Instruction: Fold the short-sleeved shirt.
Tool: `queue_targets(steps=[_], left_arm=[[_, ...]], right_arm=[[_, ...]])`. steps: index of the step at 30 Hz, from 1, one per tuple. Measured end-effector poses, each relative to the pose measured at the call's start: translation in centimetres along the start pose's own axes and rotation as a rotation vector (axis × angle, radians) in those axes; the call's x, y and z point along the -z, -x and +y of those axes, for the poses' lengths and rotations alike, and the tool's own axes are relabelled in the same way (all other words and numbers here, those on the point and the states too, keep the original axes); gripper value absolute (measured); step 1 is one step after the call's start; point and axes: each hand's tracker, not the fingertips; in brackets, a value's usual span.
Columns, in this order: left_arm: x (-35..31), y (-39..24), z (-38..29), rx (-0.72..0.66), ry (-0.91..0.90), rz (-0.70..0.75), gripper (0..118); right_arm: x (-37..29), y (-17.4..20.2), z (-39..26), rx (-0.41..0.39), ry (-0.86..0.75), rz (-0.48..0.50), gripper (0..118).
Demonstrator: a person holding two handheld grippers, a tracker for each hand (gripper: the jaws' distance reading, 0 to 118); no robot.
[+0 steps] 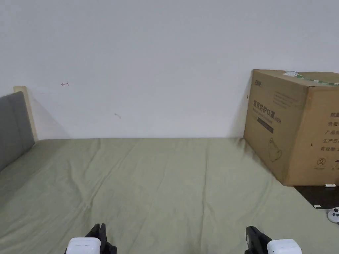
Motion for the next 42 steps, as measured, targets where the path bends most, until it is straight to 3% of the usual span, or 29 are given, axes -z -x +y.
queue_targets(steps=[3, 4, 5, 6, 7, 8, 9, 10, 19, 25, 28, 32, 42], left_arm=[[0.1, 0.0, 0.0, -0.012, 0.009, 0.000, 25], [0.1, 0.0, 0.0, -0.012, 0.009, 0.000, 35], [0.0, -0.1, 0.0, -0.011, 0.009, -0.006, 49], [0.0, -0.1, 0.0, -0.010, 0.008, -0.012, 62], [0.1, -0.2, 0.0, -0.009, 0.008, -0.016, 76], [0.2, -0.3, 0.1, -0.008, 0.011, -0.015, 100], [0.1, -0.4, 0.0, -0.005, 0.014, -0.013, 113], [0.0, -0.5, 0.0, -0.004, 0.010, -0.013, 118], [-0.2, -0.4, -0.1, -0.017, 0.001, 0.044, 118], [-0.1, -1.2, -0.1, 0.025, 0.011, 0.025, 118], [-0.1, -1.3, -0.1, 0.038, 0.003, -0.027, 118], [-0.2, -1.2, -0.1, 0.035, 0.000, -0.017, 118], [0.5, -0.8, -0.2, 0.006, 0.026, -0.025, 118]], right_arm=[[0.2, 0.3, 0.0, -0.012, 0.010, 0.003, 27], [0.2, 0.4, 0.0, -0.015, 0.009, 0.002, 44], [0.1, 0.4, 0.0, -0.017, 0.008, 0.004, 76], [0.1, 0.4, 0.0, -0.019, 0.006, 0.002, 100], [0.0, 0.4, 0.0, -0.020, -0.002, -0.006, 115], [-0.4, 0.3, -0.1, -0.022, -0.009, -0.032, 118], [-0.4, 0.4, 0.0, -0.016, -0.014, -0.018, 118], [-0.4, 0.4, 0.1, -0.011, -0.019, -0.020, 118], [-0.6, 0.4, 0.2, 0.023, -0.012, -0.102, 118], [0.2, 0.6, 0.5, 0.006, 0.033, -0.033, 118], [0.7, 1.0, 0.4, -0.006, 0.055, -0.075, 118], [0.1, 0.7, 0.4, 0.019, 0.021, -0.036, 118], [0.2, 0.7, 0.3, -0.013, 0.011, -0.030, 118]])
